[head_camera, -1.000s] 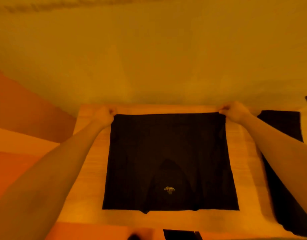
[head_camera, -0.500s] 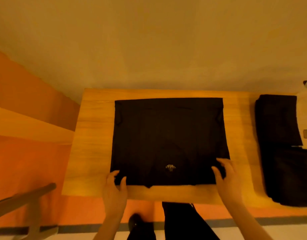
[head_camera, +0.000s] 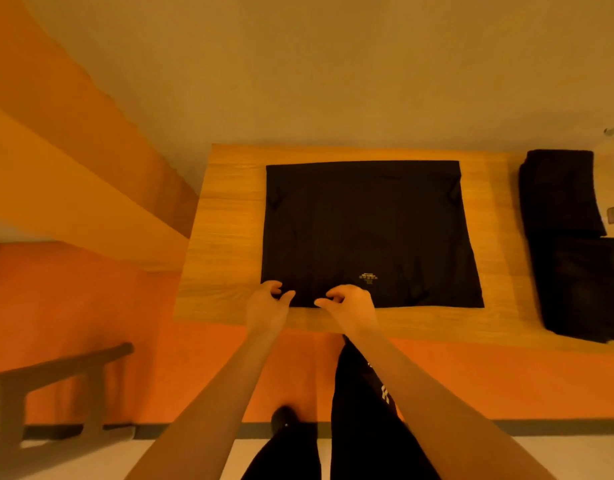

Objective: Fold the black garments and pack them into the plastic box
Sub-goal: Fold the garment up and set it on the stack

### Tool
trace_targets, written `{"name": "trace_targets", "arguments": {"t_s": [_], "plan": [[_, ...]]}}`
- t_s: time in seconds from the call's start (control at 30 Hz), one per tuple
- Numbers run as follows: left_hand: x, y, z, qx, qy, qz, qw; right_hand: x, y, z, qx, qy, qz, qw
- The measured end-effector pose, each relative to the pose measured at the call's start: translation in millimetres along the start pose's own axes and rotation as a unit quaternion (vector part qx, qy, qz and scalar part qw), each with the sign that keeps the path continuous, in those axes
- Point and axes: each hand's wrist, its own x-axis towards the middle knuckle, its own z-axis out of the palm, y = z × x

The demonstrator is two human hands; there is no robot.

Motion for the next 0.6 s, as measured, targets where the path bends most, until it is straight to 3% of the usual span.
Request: {"name": "trace_targets", "arguments": {"t_s": [0.13,0.33,0.43,0.53,0.6], "plan": [[8,7,2,0.042,-0.020,-0.001,0.999,8,-6,9,-0.022,0.015,0.005,1.000],[8,17,16,0.064,0.002,-0.031,0.997,15,-1,-10,0.074,0.059,-0.008,0.996],[4,18,20,0.096,0.027,-0.008,0.995,9,15,-36,0.116,0.148,0.008,0.982],[8,16,20,0.024,0.005,-0.001,1.000,-1,50,-75,0.076,0.263,0.026,0.961],[11,17,18,-0.071,0.003,-0.031,0.997,-4,79,-93,-0.022,0.272,0.001,0.962]]}}
